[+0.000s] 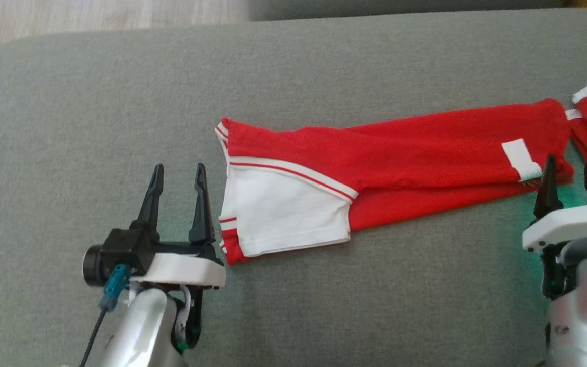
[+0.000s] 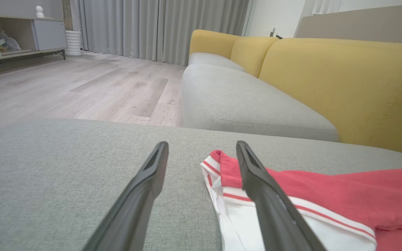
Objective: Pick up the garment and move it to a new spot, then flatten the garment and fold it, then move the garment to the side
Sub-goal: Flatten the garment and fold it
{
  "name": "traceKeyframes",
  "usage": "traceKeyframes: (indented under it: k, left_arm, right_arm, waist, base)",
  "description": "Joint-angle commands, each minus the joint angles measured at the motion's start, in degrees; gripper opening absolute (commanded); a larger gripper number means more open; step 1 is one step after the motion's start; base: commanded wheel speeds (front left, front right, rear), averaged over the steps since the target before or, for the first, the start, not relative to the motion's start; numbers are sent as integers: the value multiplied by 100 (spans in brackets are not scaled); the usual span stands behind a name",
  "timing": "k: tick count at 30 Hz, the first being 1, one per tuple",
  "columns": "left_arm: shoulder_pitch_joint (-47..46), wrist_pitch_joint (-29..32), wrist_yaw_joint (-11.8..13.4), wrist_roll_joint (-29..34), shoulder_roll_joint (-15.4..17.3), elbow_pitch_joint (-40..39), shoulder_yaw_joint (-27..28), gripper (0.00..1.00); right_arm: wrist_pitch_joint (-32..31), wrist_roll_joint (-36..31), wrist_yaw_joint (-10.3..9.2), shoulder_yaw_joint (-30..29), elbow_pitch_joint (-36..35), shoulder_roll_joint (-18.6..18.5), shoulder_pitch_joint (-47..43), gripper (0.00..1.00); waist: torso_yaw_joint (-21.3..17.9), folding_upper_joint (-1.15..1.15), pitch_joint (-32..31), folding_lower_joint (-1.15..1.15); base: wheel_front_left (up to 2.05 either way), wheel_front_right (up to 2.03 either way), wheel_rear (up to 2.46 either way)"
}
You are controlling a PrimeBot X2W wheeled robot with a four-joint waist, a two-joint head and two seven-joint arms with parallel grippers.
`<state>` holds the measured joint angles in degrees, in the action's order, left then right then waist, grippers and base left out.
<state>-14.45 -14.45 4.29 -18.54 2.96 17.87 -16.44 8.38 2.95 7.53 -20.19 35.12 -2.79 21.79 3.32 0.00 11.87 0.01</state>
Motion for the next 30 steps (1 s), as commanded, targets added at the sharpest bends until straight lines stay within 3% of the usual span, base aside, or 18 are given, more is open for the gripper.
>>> traceKeyframes:
  k: [1,10,17,18,19,30]
  left_arm:
    - [-245,-54,-29,72,10,-138,222,100]
    - [-286,-54,-70,105,-6,-111,232,100]
    - [-333,-54,-54,118,-7,-89,195,100]
    - [-341,-54,-52,121,-7,-82,192,100]
    - [-348,-54,-48,123,-7,-74,190,100]
    - [-244,-54,-36,86,-8,-11,199,100]
  right_arm:
    - [-40,-63,-4,37,1,-11,265,100]
    - [88,-613,-4,-645,844,-10,704,100]
    - [151,-769,-4,-620,1519,-10,1021,100]
    - [149,-777,-4,-608,1601,-10,1057,46]
    - [159,-796,-4,-618,1652,-10,1090,1]
    - [452,-767,-4,-963,1207,-258,1095,0]
  waist:
    - [80,0,108,-1]
    - [99,0,285,-1]
    - [39,0,366,-1]
    - [30,0,365,-1]
    - [18,0,360,-1]
    - [-187,0,63,-1]
  base:
    - [0,0,0]
    - [0,0,0]
    - [0,0,0]
    - [0,0,0]
    - [0,0,0]
    - [0,0,0]
